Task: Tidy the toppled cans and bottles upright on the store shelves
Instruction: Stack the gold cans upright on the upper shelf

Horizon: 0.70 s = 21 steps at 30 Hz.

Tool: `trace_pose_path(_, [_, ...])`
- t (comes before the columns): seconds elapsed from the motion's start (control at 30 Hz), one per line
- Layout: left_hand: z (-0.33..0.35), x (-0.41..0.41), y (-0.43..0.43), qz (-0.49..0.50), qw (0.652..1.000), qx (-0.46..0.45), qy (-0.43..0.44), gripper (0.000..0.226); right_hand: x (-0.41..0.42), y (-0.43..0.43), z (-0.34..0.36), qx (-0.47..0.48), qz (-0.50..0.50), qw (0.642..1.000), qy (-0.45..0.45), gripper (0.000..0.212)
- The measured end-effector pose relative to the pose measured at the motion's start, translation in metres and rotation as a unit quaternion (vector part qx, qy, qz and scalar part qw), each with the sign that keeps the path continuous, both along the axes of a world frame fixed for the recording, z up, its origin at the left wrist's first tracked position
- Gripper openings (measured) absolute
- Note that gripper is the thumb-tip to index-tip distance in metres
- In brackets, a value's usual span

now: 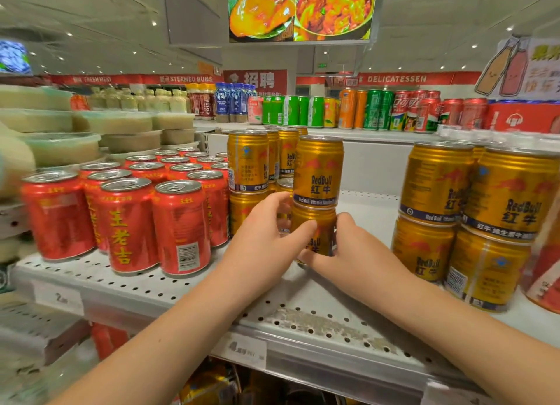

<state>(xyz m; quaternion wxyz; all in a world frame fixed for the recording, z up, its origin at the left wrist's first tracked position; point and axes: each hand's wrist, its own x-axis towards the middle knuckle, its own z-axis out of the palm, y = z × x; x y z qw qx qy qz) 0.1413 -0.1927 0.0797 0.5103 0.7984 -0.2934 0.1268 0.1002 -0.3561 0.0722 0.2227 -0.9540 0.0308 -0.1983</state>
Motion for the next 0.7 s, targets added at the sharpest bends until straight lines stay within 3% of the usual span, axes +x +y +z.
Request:
trace_pose_path(0.2, [-0.002,0.007,0.016,0.044,0.999,0.031,0.009,0.058,0.017,0.013,0.001,0.021,0.001,1.000,0.009,0.056])
trace_pose_path(0.33, [0.014,0.010,0.012,0.103,0.989,0.080,-0.063,0.056,0.023,0.022,0.000,0.018,0.001,1.000,0.007,0.056])
trace_pose_path(0.5, [0.025,0.016,0.002,0.205,0.949,0.170,-0.166,0.052,0.027,0.024,0.002,0.021,-0.003,1.000,0.020,0.057])
trace_pose_path(0.6, [0.021,0.018,0.003,0.203,0.946,0.176,-0.183,0.050,0.025,0.023,-0.002,0.032,-0.006,0.999,0.017,0.057])
trace_pose_path(0.7, [0.019,0.021,0.007,0.165,0.963,0.142,-0.157,0.057,0.024,0.023,-0.004,0.040,-0.010,0.999,0.011,0.060])
